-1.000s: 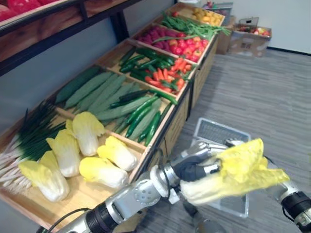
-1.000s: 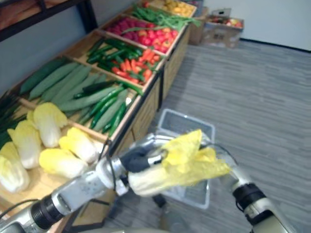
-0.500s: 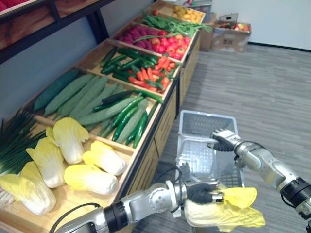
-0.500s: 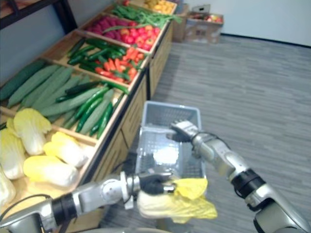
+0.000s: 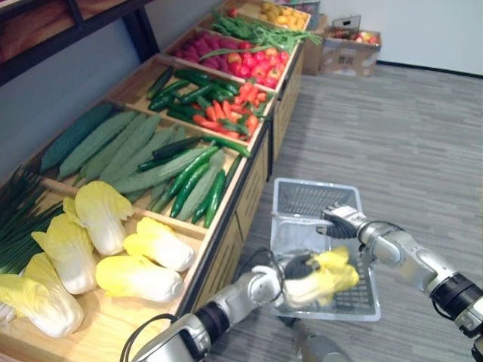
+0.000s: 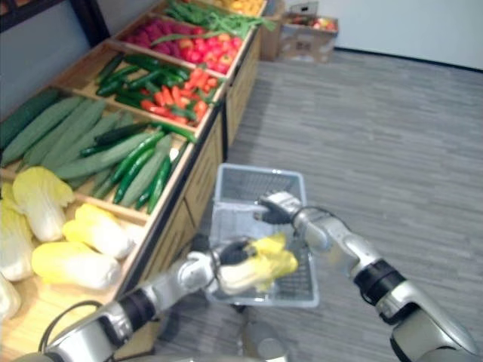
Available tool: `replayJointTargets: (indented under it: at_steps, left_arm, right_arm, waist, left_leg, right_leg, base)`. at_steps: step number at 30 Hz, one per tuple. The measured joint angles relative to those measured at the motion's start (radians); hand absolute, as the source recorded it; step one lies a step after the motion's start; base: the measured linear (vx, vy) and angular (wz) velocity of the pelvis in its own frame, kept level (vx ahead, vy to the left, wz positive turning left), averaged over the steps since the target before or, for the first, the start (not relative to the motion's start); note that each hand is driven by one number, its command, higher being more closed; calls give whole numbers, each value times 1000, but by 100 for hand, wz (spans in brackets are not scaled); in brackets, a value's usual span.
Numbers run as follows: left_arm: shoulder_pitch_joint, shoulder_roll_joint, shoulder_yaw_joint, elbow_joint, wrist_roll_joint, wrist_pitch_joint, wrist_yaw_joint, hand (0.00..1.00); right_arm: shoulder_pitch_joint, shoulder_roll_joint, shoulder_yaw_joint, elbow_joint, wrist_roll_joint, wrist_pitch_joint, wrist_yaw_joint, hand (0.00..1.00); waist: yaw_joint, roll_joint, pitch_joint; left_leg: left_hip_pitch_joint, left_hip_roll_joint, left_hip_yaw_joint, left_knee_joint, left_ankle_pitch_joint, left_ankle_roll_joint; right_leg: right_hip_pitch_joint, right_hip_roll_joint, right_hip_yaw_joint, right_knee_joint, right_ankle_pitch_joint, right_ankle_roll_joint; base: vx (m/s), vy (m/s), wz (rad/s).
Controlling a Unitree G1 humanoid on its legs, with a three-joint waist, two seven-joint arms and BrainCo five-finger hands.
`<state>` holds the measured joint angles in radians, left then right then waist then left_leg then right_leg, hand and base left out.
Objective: Pick vegetable in the basket
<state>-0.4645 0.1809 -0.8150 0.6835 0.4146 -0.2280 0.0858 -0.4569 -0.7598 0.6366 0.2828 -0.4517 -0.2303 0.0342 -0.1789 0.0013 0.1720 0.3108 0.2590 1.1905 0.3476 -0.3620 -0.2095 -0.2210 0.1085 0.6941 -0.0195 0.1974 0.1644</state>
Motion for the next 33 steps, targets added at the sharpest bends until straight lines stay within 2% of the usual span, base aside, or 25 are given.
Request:
replayJointTargets:
  at_steps: [2,3,8,12,19,25,28,31,32,33]
  left_arm:
    - [-5,-28,17,35,2,19,34,100]
    - [-5,-45,29,51,2,32,46,0]
    - [-9,-82,50,81,3,65,92,0]
    - [-13,-103,57,98,2,65,102,0]
    - [-42,-117,31,94,-3,51,99,0]
    - [-43,-102,-9,57,-41,41,59,0]
    - [-43,-34,-69,-26,-146,47,-4,0]
    - [-55,138,-169,-194,-302,59,-77,0]
    - [-74,223,-205,-270,-385,66,-106,0]
    - [-82,266,-223,-309,-420,67,-118,0]
  right_arm:
    - [5,9,0,15,2,2,4,100]
    - [7,16,0,21,7,2,4,100]
    - [21,34,0,46,21,2,4,100]
    - [30,35,2,46,26,1,5,100]
    - [53,38,21,58,27,2,9,100]
    - [81,40,7,90,28,0,10,100]
    - [107,44,-15,97,29,-8,3,100]
    - [132,79,-47,99,38,-39,-6,100]
    - [144,86,-53,88,37,-47,-7,100]
    - [156,96,-65,81,37,-59,-8,100]
  waist:
    - [-9,-1,8]
    - [-11,-1,11]
    - [-11,-2,13]
    - [-11,-3,14]
    - [-10,-2,14]
    - [-13,-2,13]
    - [-9,0,12]
    - [-9,6,8]
    - [-5,7,8]
    - [-4,7,8]
  left_leg:
    - [-11,-12,-9,2,-6,11]
    - [-12,-20,-16,1,-9,15]
    - [-17,-29,-19,4,-16,22]
    - [-22,-33,-23,4,-18,23]
    - [-26,-33,-27,4,-18,23]
    - [-45,-30,-62,4,-20,26]
    - [-53,-26,-85,9,-21,28]
    - [-54,-7,-108,21,-22,28]
    - [-59,5,-116,31,-24,29]
    - [-63,10,-125,36,-25,29]
  right_leg:
    - [-1,-18,0,-14,5,8]
    - [-2,-25,2,-20,8,12]
    - [-2,-39,6,-32,12,18]
    - [-3,-43,6,-39,12,18]
    - [-3,-51,3,-48,15,17]
    - [-1,-63,-23,-49,15,17]
    - [3,-73,-43,-50,15,18]
    - [21,-75,-71,-49,15,17]
    - [26,-76,-87,-48,15,17]
    - [29,-77,-96,-48,14,16]
  base:
    - [-21,6,7]
    - [0,0,0]
    - [0,0,0]
    - [0,0,0]
    - [37,-19,1]
    - [34,-28,14]
    - [13,-23,22]
    - [16,-22,26]
    - [14,-16,30]
    - [12,-17,41]
